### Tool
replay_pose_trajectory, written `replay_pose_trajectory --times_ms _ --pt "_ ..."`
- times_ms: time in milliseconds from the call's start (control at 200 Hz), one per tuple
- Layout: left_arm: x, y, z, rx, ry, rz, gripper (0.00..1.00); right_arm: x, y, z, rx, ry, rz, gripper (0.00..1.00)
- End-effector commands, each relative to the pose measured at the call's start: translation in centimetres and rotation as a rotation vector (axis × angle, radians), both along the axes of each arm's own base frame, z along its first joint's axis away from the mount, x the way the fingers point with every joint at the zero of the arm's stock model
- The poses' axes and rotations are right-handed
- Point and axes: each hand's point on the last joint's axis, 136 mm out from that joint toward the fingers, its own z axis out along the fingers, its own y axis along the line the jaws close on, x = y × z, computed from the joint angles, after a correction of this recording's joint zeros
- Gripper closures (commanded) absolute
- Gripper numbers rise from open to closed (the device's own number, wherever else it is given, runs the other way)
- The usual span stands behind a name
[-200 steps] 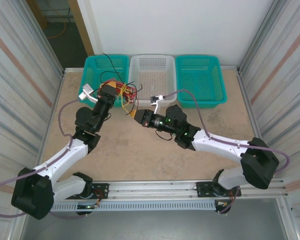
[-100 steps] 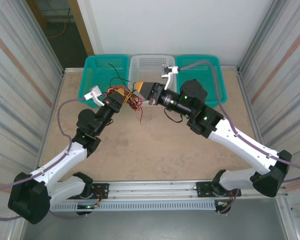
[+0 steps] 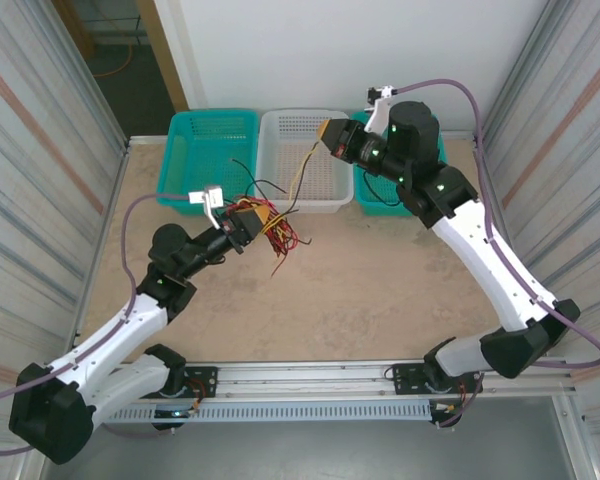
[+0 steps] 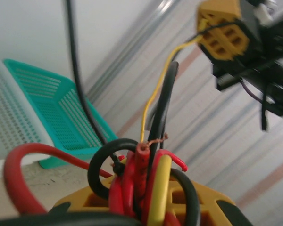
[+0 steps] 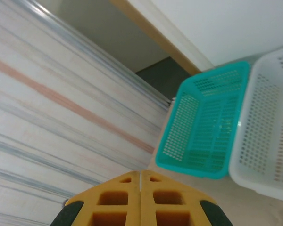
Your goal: Untangle the cables
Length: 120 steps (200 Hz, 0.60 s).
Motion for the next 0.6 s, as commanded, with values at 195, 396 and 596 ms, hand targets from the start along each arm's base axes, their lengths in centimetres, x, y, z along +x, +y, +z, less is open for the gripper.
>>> replay_pose_trajectory --times_ms 195,396,596 --pt "-4.1 -2.3 4.1 0.04 -0.119 -0.292 1.0 4.0 -6.6 -3.5 -0.095 0.092 -0.105 1.0" --pt "-4.1 -2.4 4.9 0.054 -0.135 -0.33 1.0 4.3 -7.8 -7.0 -0.143 0.17 -0.098 1.0" --pt "-4.2 -1.7 7.4 -0.032 -0.173 -0.338 1.0 4.0 -7.5 -12.2 -0.137 0.256 -0.082 1.0"
